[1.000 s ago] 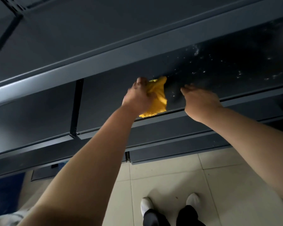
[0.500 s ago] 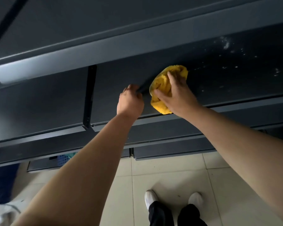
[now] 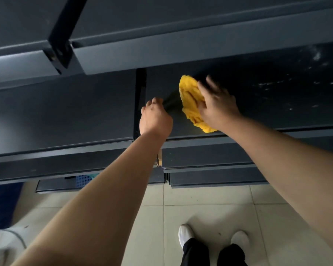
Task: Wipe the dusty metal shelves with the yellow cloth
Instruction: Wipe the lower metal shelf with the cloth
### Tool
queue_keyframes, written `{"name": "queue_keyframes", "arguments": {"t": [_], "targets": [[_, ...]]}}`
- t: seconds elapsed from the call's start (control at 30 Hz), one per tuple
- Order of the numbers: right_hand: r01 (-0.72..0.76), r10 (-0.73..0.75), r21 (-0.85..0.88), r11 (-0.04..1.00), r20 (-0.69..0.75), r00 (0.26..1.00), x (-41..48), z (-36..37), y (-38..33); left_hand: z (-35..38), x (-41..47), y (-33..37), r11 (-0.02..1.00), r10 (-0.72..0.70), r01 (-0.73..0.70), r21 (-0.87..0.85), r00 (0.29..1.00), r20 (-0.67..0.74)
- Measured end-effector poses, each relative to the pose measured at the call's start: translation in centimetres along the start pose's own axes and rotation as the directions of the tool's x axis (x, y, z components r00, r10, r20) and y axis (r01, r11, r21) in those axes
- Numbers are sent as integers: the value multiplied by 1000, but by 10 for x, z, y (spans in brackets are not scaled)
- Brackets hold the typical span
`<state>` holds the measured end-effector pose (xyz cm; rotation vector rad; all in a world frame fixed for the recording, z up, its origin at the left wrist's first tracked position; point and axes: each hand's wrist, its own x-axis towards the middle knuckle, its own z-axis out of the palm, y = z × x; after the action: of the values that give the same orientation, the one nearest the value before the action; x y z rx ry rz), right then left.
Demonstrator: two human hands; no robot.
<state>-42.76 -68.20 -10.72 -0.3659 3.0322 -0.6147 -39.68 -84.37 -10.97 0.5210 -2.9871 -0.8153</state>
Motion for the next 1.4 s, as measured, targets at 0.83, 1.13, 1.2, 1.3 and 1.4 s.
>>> {"name": "queue_keyframes", "arguments": {"t": [0.83, 1.13, 1.2, 1.3, 1.4], "targets": [[134, -101, -202, 970, 167, 981, 130, 52, -37, 4, 46, 0, 953, 195, -198, 228, 980, 35], [-67, 90, -246, 967, 83, 992, 119, 7, 64, 41, 34, 77, 934, 232, -245, 259, 969, 82], [-94, 114, -248, 964, 65, 991, 113, -5, 91, 53, 29, 96, 920, 261, -284, 270, 958, 117], [-148, 166, -252, 956, 53, 985, 104, -25, 131, 69, 24, 122, 898, 321, -353, 265, 934, 156], [-209, 227, -265, 941, 37, 973, 100, -42, 167, 86, 19, 145, 884, 362, -392, 256, 919, 158]]}}
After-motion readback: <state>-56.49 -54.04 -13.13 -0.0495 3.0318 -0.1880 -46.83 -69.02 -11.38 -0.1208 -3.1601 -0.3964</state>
